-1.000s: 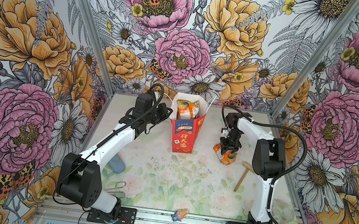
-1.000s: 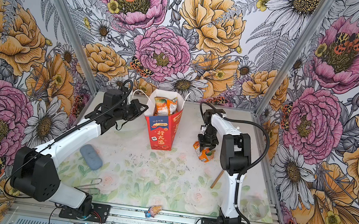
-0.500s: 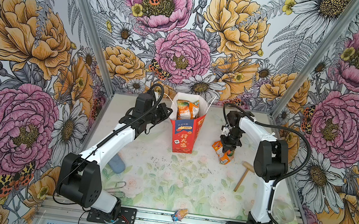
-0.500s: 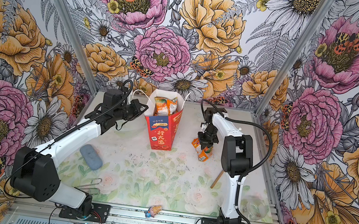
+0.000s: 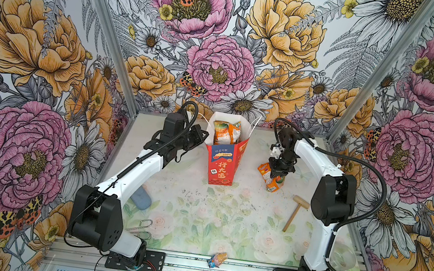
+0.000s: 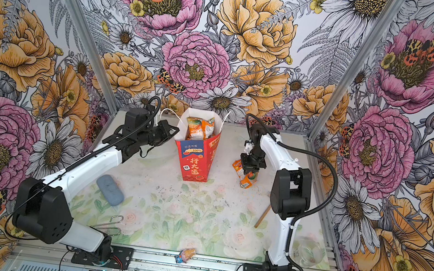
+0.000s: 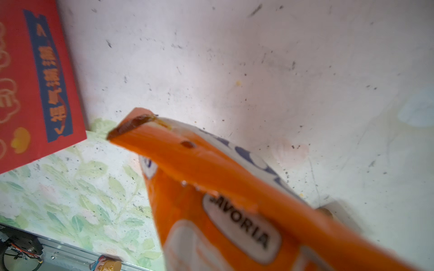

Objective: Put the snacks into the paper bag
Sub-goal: 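Lift the grasped orange Savoria packet high with the right gripper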

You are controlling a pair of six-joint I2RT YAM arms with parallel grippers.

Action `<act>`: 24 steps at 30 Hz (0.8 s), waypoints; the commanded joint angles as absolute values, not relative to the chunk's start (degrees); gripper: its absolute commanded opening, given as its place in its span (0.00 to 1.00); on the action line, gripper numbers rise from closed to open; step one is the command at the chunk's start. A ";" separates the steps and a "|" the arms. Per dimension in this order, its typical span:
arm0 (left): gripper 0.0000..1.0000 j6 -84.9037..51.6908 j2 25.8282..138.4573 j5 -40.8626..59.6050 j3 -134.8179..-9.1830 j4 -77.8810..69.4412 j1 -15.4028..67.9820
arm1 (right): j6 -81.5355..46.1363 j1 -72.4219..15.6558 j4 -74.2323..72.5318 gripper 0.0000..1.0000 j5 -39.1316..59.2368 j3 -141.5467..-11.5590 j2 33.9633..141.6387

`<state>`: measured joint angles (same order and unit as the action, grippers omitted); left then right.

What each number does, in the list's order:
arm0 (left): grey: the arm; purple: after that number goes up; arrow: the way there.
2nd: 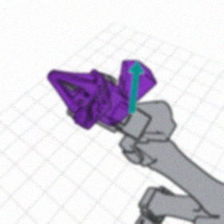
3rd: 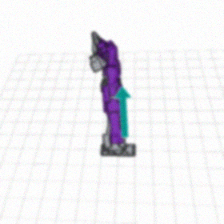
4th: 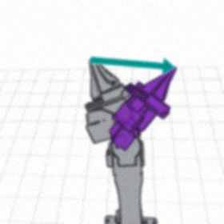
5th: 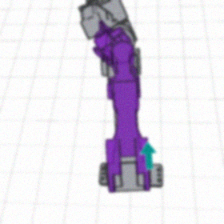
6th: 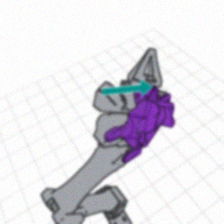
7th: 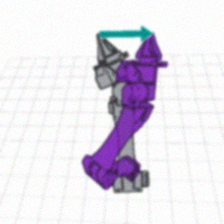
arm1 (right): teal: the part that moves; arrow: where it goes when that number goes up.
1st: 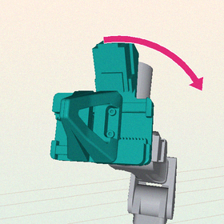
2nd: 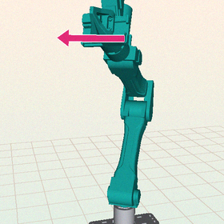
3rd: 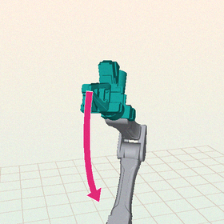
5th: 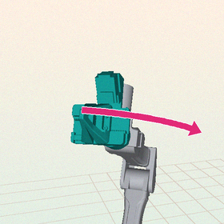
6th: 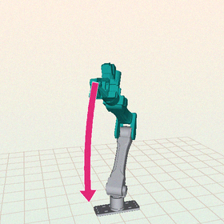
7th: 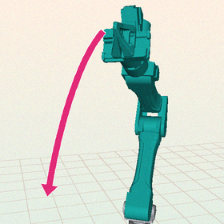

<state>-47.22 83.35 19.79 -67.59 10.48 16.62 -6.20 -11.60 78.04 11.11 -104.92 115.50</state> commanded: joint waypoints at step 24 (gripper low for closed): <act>0.00 -47.28 81.47 19.99 -67.28 9.67 15.82 | -15.56 -18.49 64.69 0.00 18.29 -155.21 107.84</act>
<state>-47.20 83.35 19.79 -67.59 10.50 16.62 -15.33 -15.55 72.62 15.99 -154.36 108.01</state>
